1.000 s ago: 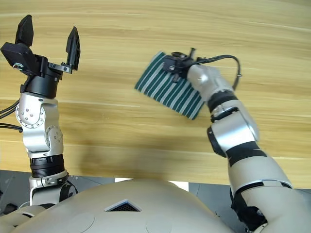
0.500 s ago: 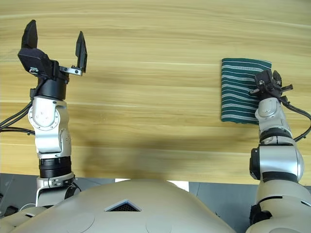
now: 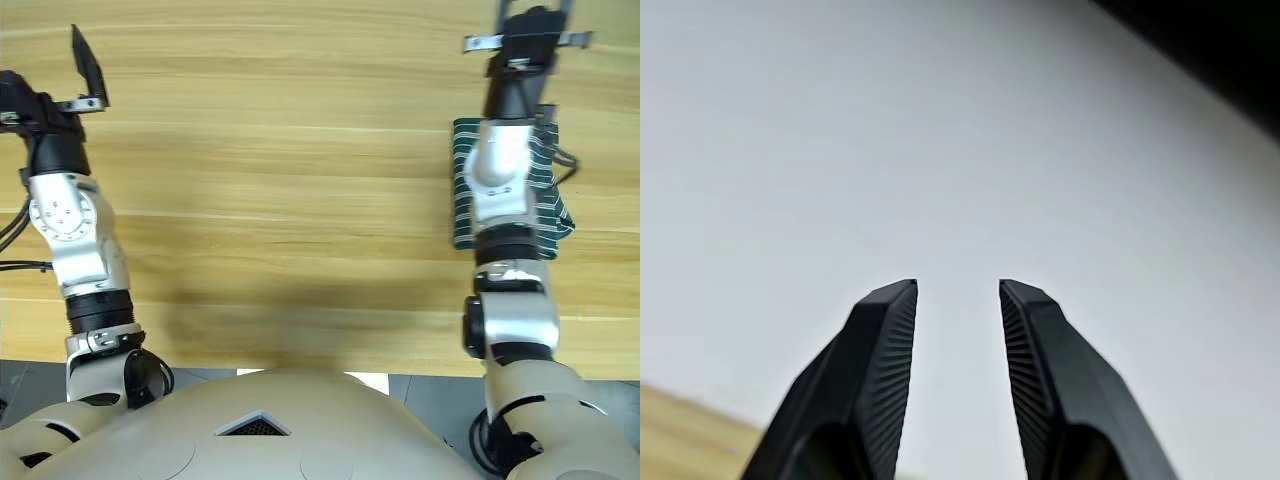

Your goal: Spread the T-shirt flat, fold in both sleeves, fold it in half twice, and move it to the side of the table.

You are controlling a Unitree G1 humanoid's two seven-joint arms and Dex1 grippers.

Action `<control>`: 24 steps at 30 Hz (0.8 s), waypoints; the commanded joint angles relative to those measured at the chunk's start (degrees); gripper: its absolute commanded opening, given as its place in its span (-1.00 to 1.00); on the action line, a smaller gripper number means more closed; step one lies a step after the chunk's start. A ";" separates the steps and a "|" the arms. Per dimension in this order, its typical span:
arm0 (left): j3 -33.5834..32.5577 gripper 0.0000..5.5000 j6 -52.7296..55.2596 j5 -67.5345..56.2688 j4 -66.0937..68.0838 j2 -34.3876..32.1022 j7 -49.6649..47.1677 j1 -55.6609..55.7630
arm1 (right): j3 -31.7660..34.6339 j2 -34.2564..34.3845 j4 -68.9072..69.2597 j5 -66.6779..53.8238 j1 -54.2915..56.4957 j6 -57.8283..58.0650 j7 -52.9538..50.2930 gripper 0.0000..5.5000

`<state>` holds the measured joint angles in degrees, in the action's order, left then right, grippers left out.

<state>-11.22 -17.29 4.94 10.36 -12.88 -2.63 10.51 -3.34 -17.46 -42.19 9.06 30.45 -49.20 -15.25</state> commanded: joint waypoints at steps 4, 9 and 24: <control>1.89 0.95 -6.70 -3.51 3.02 1.77 2.06 -1.78 | -1.94 7.77 3.31 -8.86 -8.06 -0.37 13.43 -0.45; 2.79 0.95 -6.77 -6.02 0.07 3.03 3.71 -2.74 | -0.46 8.02 7.18 -7.54 -9.91 0.96 14.34 -0.45; 5.04 0.95 -3.09 -5.55 0.41 4.50 3.87 -1.40 | 3.77 8.37 6.25 -7.90 -9.44 4.64 15.54 -0.45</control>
<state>-6.76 -20.11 -2.06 10.91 -8.23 1.56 8.58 -0.07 -9.51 -35.73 0.84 20.63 -45.27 0.02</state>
